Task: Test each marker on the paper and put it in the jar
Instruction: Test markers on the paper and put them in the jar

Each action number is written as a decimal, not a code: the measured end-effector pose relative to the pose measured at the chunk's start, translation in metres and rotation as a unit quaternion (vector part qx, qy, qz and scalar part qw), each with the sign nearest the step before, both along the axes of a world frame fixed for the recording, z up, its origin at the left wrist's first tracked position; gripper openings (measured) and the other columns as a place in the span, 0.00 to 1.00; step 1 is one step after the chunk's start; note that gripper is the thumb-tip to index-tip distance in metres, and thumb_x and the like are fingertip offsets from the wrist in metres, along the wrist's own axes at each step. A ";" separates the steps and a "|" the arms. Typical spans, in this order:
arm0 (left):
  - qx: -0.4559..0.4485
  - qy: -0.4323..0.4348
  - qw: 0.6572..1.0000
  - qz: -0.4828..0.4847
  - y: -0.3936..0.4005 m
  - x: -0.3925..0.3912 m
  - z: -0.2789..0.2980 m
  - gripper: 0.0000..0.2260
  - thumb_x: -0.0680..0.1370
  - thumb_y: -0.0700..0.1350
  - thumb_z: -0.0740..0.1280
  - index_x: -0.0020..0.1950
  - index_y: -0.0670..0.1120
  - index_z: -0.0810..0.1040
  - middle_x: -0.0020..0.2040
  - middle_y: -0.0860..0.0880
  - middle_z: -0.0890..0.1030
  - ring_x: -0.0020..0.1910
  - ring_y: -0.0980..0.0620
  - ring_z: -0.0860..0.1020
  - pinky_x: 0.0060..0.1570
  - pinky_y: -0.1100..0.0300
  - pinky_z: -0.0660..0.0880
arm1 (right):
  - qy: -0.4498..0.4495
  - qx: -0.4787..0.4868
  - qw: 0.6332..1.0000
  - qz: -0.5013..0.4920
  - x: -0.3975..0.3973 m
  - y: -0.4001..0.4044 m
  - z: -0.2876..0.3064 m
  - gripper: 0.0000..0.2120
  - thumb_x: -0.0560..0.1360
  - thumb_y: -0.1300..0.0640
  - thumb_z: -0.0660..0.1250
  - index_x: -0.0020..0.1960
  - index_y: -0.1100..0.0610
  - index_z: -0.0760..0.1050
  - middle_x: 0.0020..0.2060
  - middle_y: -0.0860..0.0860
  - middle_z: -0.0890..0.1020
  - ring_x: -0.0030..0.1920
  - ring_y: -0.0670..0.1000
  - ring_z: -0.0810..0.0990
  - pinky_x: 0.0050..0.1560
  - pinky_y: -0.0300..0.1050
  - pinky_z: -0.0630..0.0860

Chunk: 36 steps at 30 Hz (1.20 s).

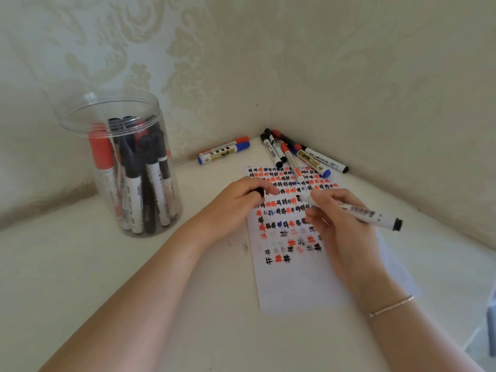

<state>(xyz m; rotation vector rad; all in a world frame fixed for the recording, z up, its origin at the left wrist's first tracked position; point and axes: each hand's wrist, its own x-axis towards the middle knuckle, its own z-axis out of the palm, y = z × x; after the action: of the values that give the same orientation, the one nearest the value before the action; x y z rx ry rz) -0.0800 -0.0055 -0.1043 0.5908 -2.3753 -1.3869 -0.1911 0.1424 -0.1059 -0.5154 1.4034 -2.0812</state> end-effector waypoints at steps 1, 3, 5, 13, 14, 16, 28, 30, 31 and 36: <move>-0.004 -0.001 1.000 -0.015 0.001 0.000 0.001 0.15 0.80 0.37 0.60 0.60 0.53 0.77 0.60 0.57 0.74 0.56 0.66 0.71 0.55 0.71 0.66 | -0.021 -0.027 0.999 0.011 0.000 0.000 0.001 0.05 0.71 0.60 0.70 0.41 0.62 0.78 0.36 0.55 0.82 0.32 0.50 0.80 0.37 0.40 0.79; -0.008 0.000 1.000 -0.027 0.002 0.000 0.000 0.16 0.78 0.37 0.64 0.62 0.55 0.77 0.60 0.57 0.76 0.58 0.62 0.74 0.58 0.69 0.67 | -0.035 -0.057 0.998 0.013 0.001 0.000 0.001 0.05 0.75 0.63 0.65 0.42 0.64 0.78 0.37 0.55 0.82 0.32 0.52 0.80 0.36 0.44 0.79; 0.000 0.014 1.000 -0.025 0.002 0.000 0.000 0.16 0.77 0.37 0.67 0.59 0.55 0.76 0.55 0.56 0.79 0.55 0.59 0.77 0.58 0.64 0.72 | -0.023 -0.058 0.998 0.009 0.001 0.000 0.001 0.06 0.76 0.66 0.62 0.41 0.64 0.75 0.33 0.56 0.80 0.29 0.53 0.78 0.33 0.45 0.78; 0.030 0.058 0.996 -0.053 0.006 -0.001 0.001 0.12 0.73 0.34 0.71 0.49 0.50 0.77 0.47 0.53 0.81 0.49 0.55 0.81 0.53 0.59 0.77 | 0.038 -0.005 0.998 0.054 0.005 -0.005 -0.002 0.04 0.73 0.67 0.68 0.39 0.63 0.74 0.30 0.58 0.80 0.30 0.53 0.80 0.33 0.42 0.79; 0.030 0.060 0.996 -0.061 0.005 -0.001 0.002 0.12 0.73 0.33 0.71 0.49 0.49 0.77 0.46 0.53 0.81 0.48 0.56 0.81 0.52 0.60 0.77 | 0.036 -0.007 0.997 0.064 0.005 -0.005 -0.002 0.03 0.71 0.66 0.69 0.40 0.63 0.75 0.32 0.59 0.81 0.31 0.53 0.81 0.34 0.42 0.79; 0.077 0.066 0.991 -0.083 0.005 0.001 0.004 0.10 0.74 0.33 0.69 0.49 0.47 0.77 0.42 0.55 0.81 0.42 0.58 0.80 0.45 0.65 0.76 | 0.021 -0.021 0.996 0.085 0.004 -0.005 -0.002 0.05 0.66 0.63 0.72 0.40 0.64 0.77 0.36 0.62 0.82 0.35 0.55 0.82 0.37 0.42 0.80; 0.176 0.072 0.981 0.044 0.008 0.002 0.008 0.08 0.77 0.35 0.62 0.40 0.43 0.74 0.27 0.52 0.67 0.24 0.58 0.61 0.27 0.65 0.58 | 0.180 0.194 0.964 -0.036 -0.012 -0.021 0.014 0.07 0.75 0.54 0.69 0.43 0.59 0.78 0.29 0.56 0.78 0.23 0.52 0.70 0.28 0.41 0.71; 0.156 0.098 0.979 0.092 0.015 0.000 0.010 0.09 0.79 0.41 0.64 0.38 0.42 0.74 0.23 0.56 0.69 0.21 0.61 0.64 0.25 0.69 0.61 | 0.282 0.245 0.925 -0.069 -0.007 -0.035 0.012 0.13 0.76 0.51 0.66 0.39 0.60 0.74 0.25 0.53 0.71 0.21 0.47 0.63 0.23 0.38 0.64; 0.125 0.110 0.977 0.132 0.017 -0.001 0.011 0.12 0.79 0.45 0.65 0.37 0.42 0.73 0.21 0.56 0.70 0.19 0.61 0.67 0.24 0.71 0.62 | 0.305 0.242 0.917 -0.086 -0.003 -0.041 0.011 0.16 0.77 0.51 0.65 0.37 0.61 0.72 0.24 0.51 0.68 0.22 0.46 0.60 0.23 0.38 0.61; 0.010 0.152 0.954 0.258 0.021 -0.002 0.007 0.17 0.78 0.45 0.65 0.30 0.45 0.66 0.20 0.56 0.67 0.22 0.61 0.67 0.26 0.70 0.63 | 0.301 0.201 0.926 -0.113 0.009 -0.053 0.004 0.18 0.76 0.56 0.63 0.28 0.58 0.67 0.21 0.49 0.63 0.22 0.45 0.57 0.25 0.39 0.61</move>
<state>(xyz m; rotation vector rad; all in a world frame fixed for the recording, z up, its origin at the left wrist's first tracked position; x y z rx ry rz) -0.0821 0.0156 -0.0972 0.8593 -1.7943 -1.1653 -0.1823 0.0891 -0.1024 -0.8976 2.2725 -1.7861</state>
